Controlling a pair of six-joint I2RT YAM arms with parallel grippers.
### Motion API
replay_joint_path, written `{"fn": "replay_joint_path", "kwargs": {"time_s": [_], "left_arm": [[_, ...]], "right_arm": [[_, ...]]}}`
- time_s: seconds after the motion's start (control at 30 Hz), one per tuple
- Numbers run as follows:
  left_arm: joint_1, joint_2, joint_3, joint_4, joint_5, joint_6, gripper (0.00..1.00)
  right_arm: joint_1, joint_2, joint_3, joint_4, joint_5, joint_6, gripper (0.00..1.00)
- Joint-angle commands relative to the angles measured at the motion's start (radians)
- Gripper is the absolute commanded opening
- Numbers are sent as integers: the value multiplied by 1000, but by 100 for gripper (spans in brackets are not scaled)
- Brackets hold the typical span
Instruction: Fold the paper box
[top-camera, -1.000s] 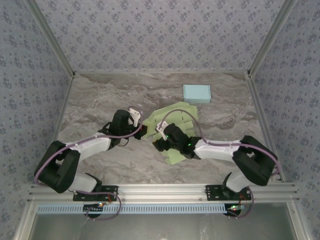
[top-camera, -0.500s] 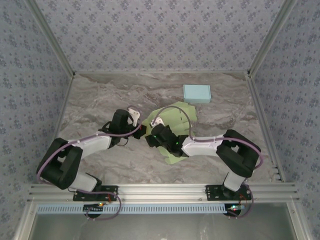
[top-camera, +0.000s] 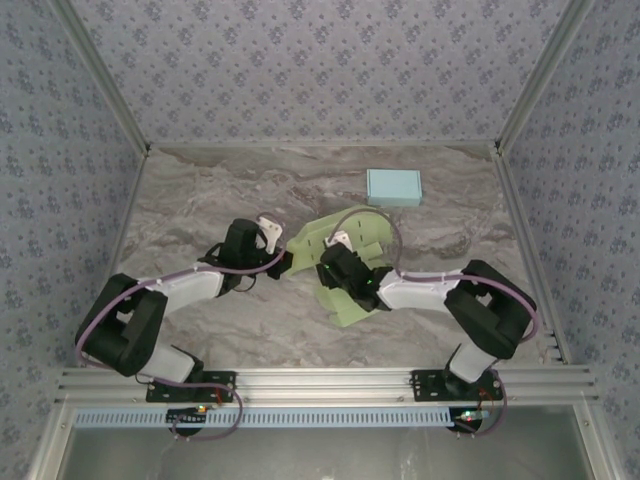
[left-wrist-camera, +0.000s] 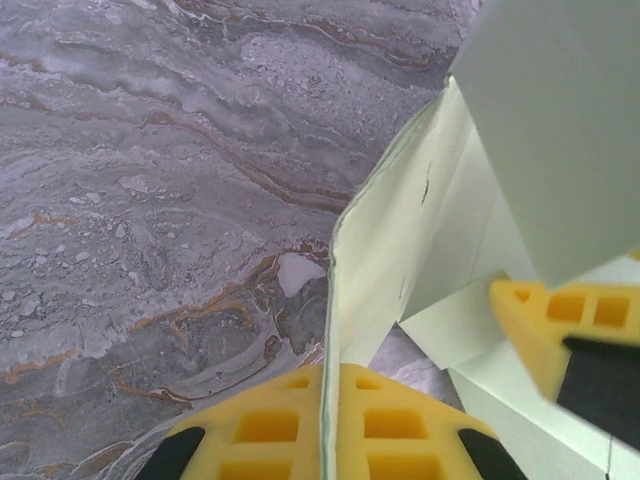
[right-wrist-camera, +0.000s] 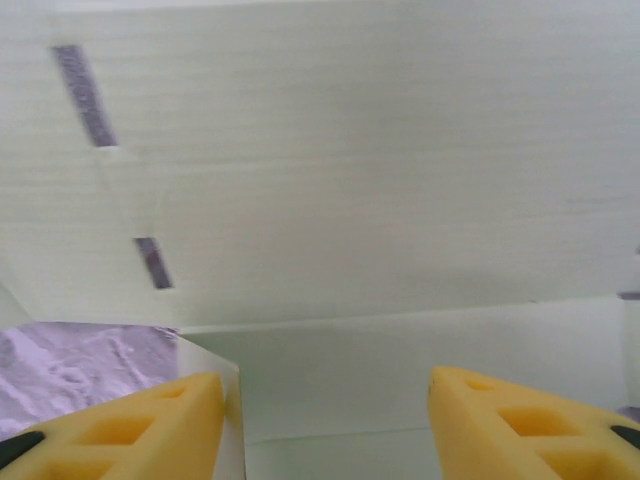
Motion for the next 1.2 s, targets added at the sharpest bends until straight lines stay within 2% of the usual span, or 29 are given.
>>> {"fn": "replay_joint_path", "kwargs": {"time_s": [0.0, 0.07, 0.2, 0.3, 0.33, 0.43, 0.47, 0.53, 0.6, 0.67, 0.73, 0.83, 0.93, 1.03, 1.17], "left_arm": [[-12, 11, 13, 3, -21, 84, 0], [-29, 13, 13, 0, -37, 113, 0], [-50, 24, 22, -4, -50, 141, 0], [-63, 27, 22, -3, -66, 163, 0], [-67, 31, 21, 2, -69, 168, 0], [-69, 44, 25, 5, -78, 173, 0], [-72, 45, 24, 11, -82, 173, 0], [-79, 47, 13, 40, -96, 176, 0], [-87, 53, 0, 76, -113, 178, 0], [-95, 59, -11, 110, -130, 179, 0], [-105, 54, -26, 143, -147, 178, 0], [-116, 40, -55, 188, -180, 173, 0], [-117, 28, -66, 196, -203, 170, 0], [-119, 6, -73, 188, -211, 167, 0], [-118, -1, -87, 212, -212, 160, 0]], "right_arm": [[-25, -78, -42, 19, -82, 24, 60], [-32, -146, -46, 12, -143, 23, 65], [-49, -290, -30, -46, -161, 94, 75], [-124, -344, 31, -169, -192, 323, 76], [-159, -347, 60, -223, -199, 443, 75], [-246, -322, 150, -438, -251, 821, 60], [-240, -312, 168, -472, -243, 923, 61], [-198, -289, 203, -483, -209, 1032, 72], [-171, -252, 257, -534, -197, 1149, 74], [-164, -217, 287, -527, -219, 1233, 72], [-155, -197, 303, -532, -186, 1303, 70], [-153, -165, 351, -648, -156, 1423, 66], [-147, -161, 364, -678, -128, 1465, 63], [-148, -157, 356, -691, -91, 1500, 52], [-158, -132, 297, -631, -143, 1539, 49]]}}
